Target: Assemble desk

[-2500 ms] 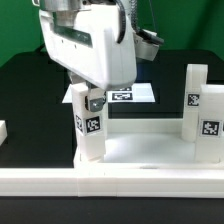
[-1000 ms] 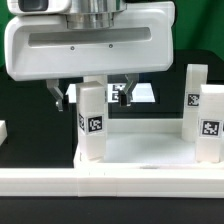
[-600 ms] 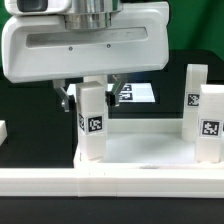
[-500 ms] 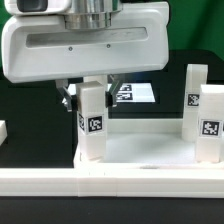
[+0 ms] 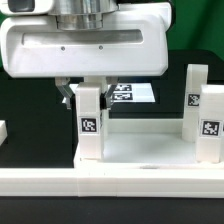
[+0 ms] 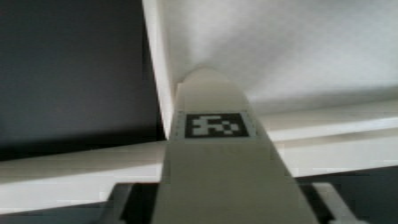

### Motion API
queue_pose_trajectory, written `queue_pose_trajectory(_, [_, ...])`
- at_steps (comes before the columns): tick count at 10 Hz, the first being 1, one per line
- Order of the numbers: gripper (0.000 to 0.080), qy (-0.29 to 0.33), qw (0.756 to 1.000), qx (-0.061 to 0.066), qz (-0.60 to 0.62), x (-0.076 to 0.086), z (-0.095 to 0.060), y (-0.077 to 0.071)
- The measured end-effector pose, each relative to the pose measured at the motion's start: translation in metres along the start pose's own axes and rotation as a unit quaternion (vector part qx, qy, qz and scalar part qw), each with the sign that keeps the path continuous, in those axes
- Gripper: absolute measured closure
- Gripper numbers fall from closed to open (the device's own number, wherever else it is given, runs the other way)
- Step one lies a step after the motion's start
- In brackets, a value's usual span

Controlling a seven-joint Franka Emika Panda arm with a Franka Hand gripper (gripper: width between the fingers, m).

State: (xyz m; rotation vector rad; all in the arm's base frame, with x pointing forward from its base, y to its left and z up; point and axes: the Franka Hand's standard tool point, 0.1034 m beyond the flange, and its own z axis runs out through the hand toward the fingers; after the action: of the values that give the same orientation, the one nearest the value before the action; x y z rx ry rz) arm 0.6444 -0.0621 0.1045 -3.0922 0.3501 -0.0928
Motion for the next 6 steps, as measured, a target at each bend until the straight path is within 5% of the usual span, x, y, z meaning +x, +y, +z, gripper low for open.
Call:
queue_pose_trajectory(3, [0.0511,-0.001,0.985,-0.001,0.175,-0.0009,0.0011,0.0003])
queue_pose_trajectory(6, [0.0511,0.004,0.942,-0.003,0.336,0.0007,0.0017,0.0005])
